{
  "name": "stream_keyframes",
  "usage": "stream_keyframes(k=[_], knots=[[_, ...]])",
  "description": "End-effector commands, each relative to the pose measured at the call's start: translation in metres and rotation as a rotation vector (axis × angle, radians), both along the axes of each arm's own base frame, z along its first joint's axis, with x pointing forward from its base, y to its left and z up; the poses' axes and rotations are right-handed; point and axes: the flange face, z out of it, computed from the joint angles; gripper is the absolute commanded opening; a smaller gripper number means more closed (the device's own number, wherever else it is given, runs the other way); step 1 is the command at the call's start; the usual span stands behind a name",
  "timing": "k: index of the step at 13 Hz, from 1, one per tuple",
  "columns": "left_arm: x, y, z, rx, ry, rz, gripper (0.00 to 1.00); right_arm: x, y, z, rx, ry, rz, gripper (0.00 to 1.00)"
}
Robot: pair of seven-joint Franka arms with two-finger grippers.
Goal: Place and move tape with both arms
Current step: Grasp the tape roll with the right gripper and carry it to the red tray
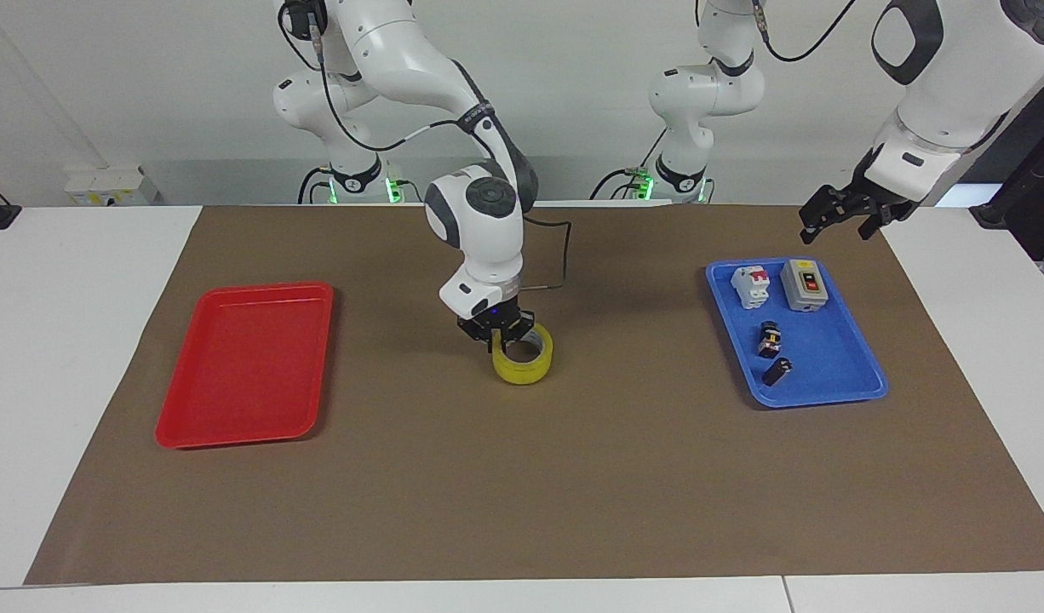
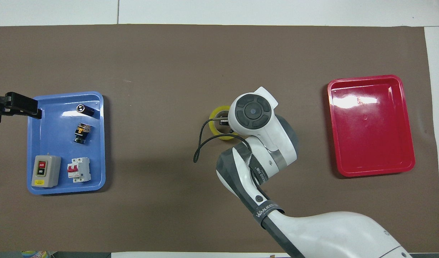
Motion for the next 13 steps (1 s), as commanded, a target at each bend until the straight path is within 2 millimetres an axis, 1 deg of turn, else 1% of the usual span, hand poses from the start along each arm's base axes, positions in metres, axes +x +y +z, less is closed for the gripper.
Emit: stream_keyframes(k=[1,2,3,5,6,7,8,9,11,12,13], knots=[[-0.003,0.001,0.000,-0.019,0.014,-0.013,1.00,0.026,-0.096,0.083,0.006,0.009,0.048,0.00],[-0.002,-0.001,0.001,-0.019,0.008,-0.015,1.00,0.029,-0.139,0.101,-0.001,0.040,0.092,0.00],[-0.002,-0.001,0.000,-0.019,0.009,-0.014,1.00,0.030,-0.193,0.113,-0.007,0.069,0.140,0.00],[-0.002,0.001,0.000,-0.019,0.009,-0.009,1.00,0.026,-0.283,0.103,0.000,0.115,0.182,0.00],[-0.002,0.004,0.000,-0.019,0.009,-0.005,1.00,0.023,-0.333,0.092,0.005,0.118,0.204,0.00],[-0.002,0.004,0.000,-0.019,0.009,-0.003,1.00,0.017,-0.370,0.084,0.002,0.090,0.246,0.00],[-0.002,0.005,0.000,-0.019,0.009,-0.003,1.00,0.008,-0.407,0.069,-0.005,0.066,0.273,0.00],[-0.002,0.005,0.000,-0.019,0.009,-0.003,1.00,-0.003,-0.431,0.056,-0.021,0.021,0.293,0.00],[-0.002,0.005,0.000,-0.019,0.009,-0.003,1.00,-0.016,-0.454,0.034,-0.028,0.011,0.279,0.00],[-0.002,0.005,0.000,-0.019,0.009,-0.003,1.00,-0.022,-0.471,0.028,-0.026,0.021,0.266,0.00],[-0.002,0.005,0.000,-0.019,0.009,-0.003,1.00,-0.026,-0.477,0.025,-0.023,0.027,0.264,0.00]])
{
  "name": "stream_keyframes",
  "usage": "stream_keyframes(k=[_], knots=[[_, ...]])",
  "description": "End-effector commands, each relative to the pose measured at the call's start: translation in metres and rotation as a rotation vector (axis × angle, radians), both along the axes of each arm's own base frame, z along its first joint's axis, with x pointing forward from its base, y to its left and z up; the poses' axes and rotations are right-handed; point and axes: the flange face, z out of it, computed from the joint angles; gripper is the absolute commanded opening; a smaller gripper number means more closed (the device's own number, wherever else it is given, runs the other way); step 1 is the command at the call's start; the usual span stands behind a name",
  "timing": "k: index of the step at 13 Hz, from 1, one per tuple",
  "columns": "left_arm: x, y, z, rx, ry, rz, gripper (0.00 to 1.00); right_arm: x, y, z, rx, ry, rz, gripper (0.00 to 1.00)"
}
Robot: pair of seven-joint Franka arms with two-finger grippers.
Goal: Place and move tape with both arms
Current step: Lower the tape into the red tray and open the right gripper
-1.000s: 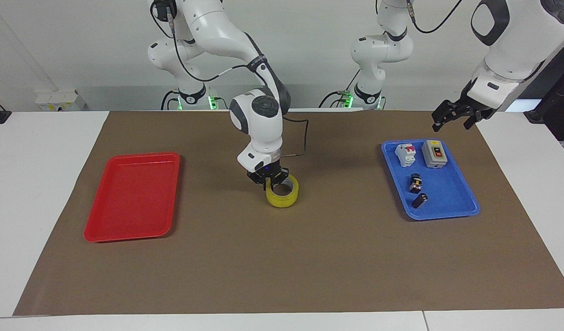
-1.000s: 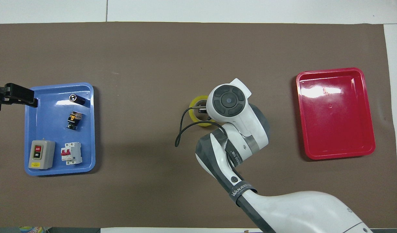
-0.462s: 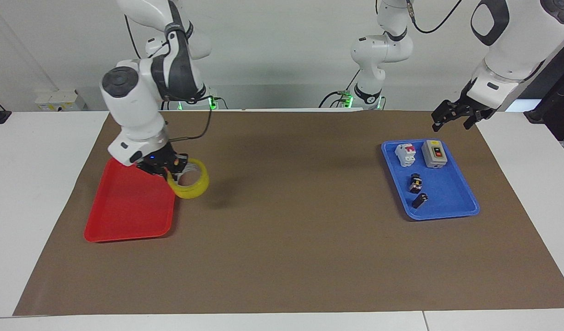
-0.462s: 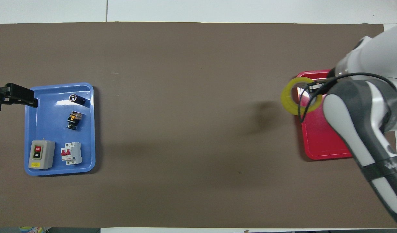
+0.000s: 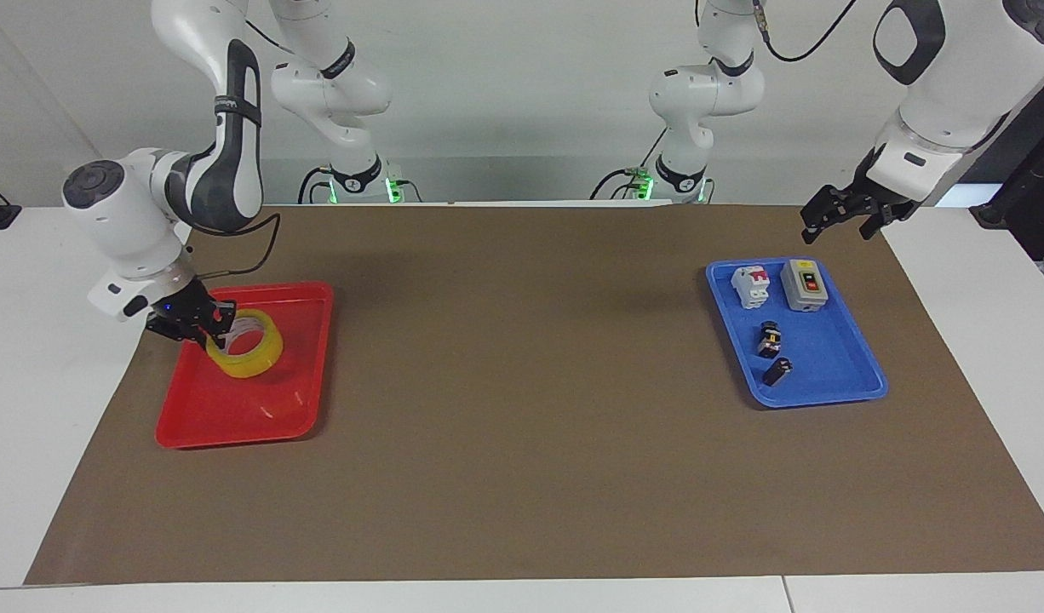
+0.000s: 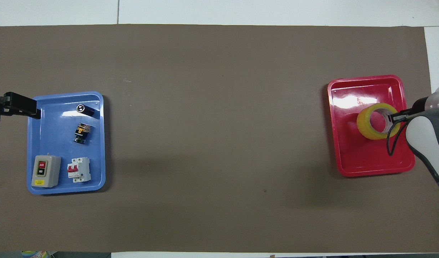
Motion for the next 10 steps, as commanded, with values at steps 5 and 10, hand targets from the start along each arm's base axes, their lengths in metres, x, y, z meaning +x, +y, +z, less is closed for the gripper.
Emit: stream_keyframes(k=[5,10], knots=[[-0.002,0.002,0.000,-0.019,0.009,-0.005,1.00,-0.022,-0.001,-0.028,0.015,-0.008,-0.003,0.00],[-0.002,0.002,0.000,-0.019,0.009,-0.005,1.00,-0.020,0.004,-0.027,0.016,-0.015,-0.032,0.46]])
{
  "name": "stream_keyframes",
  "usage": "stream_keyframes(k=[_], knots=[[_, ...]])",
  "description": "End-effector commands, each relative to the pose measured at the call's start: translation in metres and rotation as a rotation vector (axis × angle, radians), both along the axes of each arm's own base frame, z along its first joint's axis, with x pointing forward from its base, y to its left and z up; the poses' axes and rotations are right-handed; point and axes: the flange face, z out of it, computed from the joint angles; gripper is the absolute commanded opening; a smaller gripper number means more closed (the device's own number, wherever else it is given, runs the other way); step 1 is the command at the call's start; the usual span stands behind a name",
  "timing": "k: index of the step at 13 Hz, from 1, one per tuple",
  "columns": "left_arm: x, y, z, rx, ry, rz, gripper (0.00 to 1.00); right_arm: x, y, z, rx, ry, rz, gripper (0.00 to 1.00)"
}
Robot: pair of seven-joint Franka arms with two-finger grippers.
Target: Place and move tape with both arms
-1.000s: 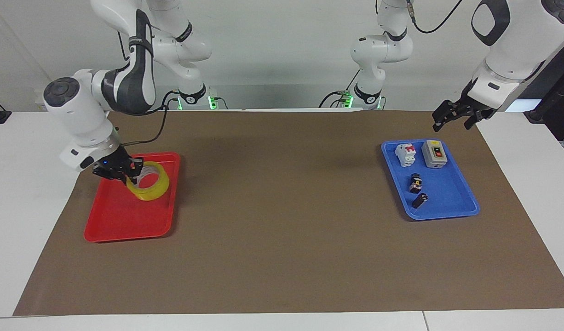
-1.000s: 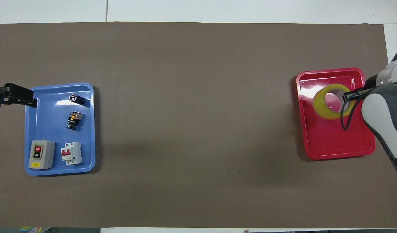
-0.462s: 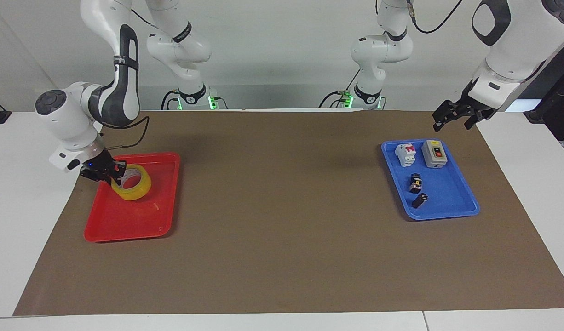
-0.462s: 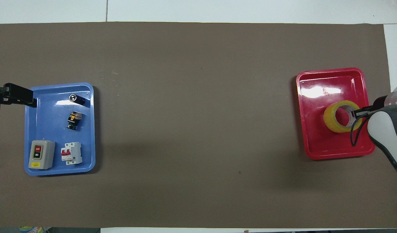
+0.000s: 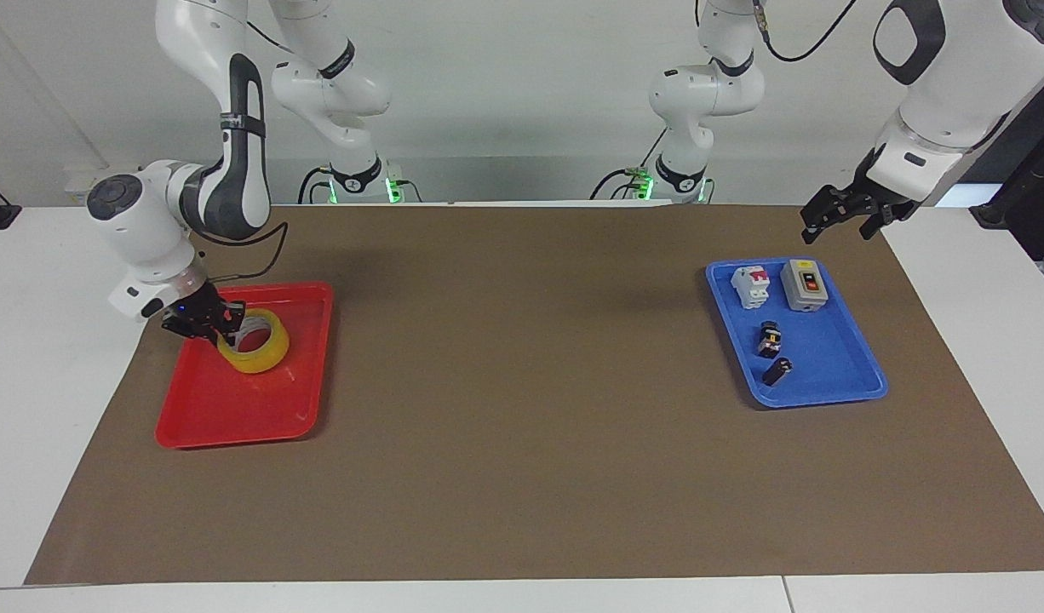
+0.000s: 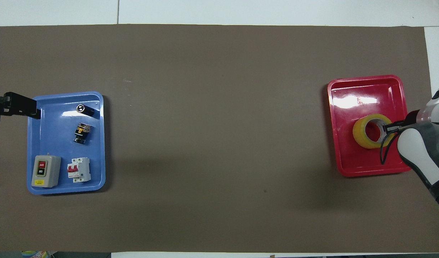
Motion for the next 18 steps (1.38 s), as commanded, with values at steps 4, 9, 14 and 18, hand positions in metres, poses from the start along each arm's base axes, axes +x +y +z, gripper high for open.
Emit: stream_keyframes(k=[4,9,14,18], knots=[[-0.002,0.002,0.000,-0.019,0.009,-0.005,1.00,0.020,0.015,0.045,0.014,-0.025,0.007,1.00],[-0.002,0.002,0.000,-0.019,0.009,-0.005,1.00,0.042,0.054,0.186,0.044,0.084,-0.148,1.00],[-0.002,0.002,0.000,-0.019,0.009,-0.005,1.00,0.002,0.061,0.270,0.052,0.094,-0.168,1.00],[-0.002,0.002,0.001,-0.019,0.007,-0.005,1.00,-0.006,0.093,0.309,-0.043,0.130,-0.146,1.00]])
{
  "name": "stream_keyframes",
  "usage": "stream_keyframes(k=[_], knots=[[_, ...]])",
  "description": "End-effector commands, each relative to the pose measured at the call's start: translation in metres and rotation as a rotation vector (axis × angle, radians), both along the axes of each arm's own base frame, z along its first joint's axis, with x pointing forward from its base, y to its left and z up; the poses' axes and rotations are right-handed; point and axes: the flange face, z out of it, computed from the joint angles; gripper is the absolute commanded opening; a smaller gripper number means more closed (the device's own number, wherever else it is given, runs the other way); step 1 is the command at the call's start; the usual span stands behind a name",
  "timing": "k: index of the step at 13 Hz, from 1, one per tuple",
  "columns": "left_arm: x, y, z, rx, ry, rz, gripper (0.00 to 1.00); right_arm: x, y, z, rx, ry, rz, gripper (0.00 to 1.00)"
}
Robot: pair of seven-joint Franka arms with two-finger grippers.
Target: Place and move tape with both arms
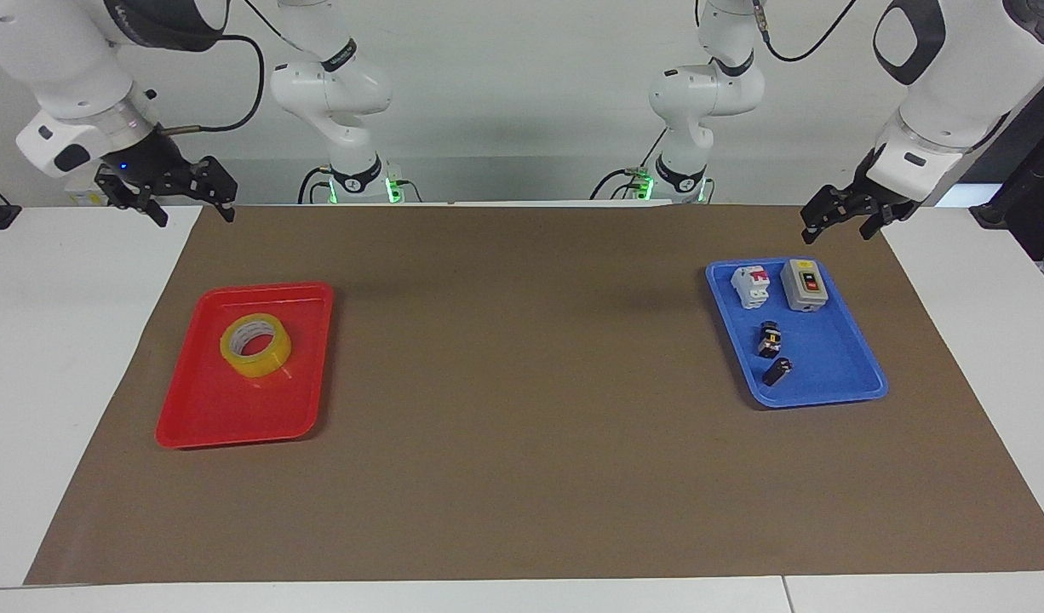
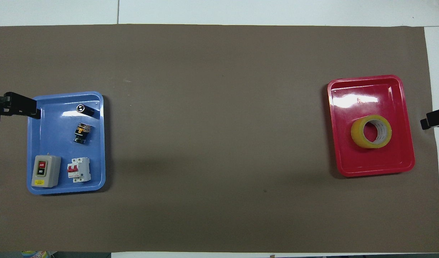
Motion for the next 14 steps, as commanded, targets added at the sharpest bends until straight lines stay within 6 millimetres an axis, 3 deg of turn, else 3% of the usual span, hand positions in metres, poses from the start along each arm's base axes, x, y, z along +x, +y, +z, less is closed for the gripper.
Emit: stream_keyframes(k=[1,6,14], knots=[[-0.002,0.002,0.000,-0.019,0.009,-0.005,1.00,0.000,0.013,0.016,-0.047,-0.012,-0.008,1.00],[-0.002,0.002,0.000,-0.019,0.010,-0.005,1.00,0.004,0.005,-0.009,-0.024,-0.029,-0.071,1.00],[-0.002,0.002,0.001,-0.019,0.007,-0.005,1.00,0.005,0.010,-0.003,-0.024,-0.021,-0.083,1.00]])
